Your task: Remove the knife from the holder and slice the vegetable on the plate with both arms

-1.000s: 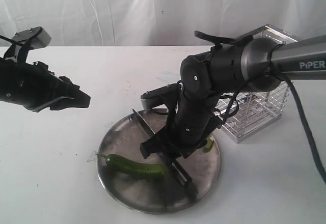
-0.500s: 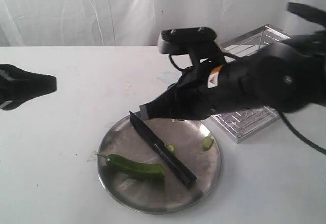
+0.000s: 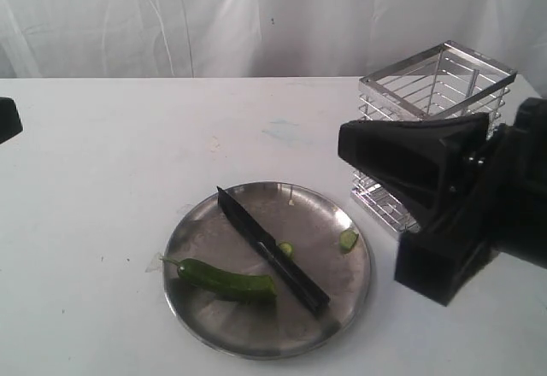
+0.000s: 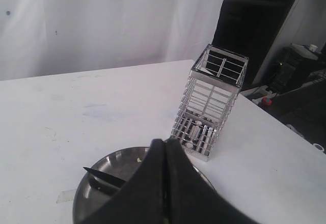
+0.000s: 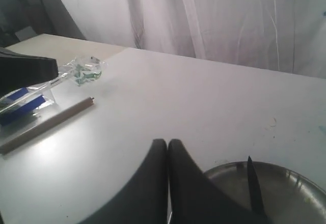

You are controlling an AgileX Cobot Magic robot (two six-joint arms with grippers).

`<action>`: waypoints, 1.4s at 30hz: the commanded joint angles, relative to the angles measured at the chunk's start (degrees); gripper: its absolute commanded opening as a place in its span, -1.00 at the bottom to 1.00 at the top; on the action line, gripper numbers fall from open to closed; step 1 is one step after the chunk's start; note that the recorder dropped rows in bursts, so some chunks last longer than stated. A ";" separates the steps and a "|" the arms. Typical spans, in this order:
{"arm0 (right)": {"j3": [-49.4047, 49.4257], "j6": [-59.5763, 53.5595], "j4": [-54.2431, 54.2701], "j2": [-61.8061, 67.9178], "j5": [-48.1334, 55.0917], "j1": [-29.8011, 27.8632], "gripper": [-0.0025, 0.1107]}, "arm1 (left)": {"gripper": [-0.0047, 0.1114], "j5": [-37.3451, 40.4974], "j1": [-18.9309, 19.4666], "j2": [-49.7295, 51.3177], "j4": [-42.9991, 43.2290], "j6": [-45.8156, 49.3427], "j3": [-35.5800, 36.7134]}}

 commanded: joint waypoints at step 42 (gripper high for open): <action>32.05 -3.21 -2.58 -40.79 1.44 -17.06 -0.96 | -0.92 -0.73 0.10 -1.94 -0.40 0.16 0.96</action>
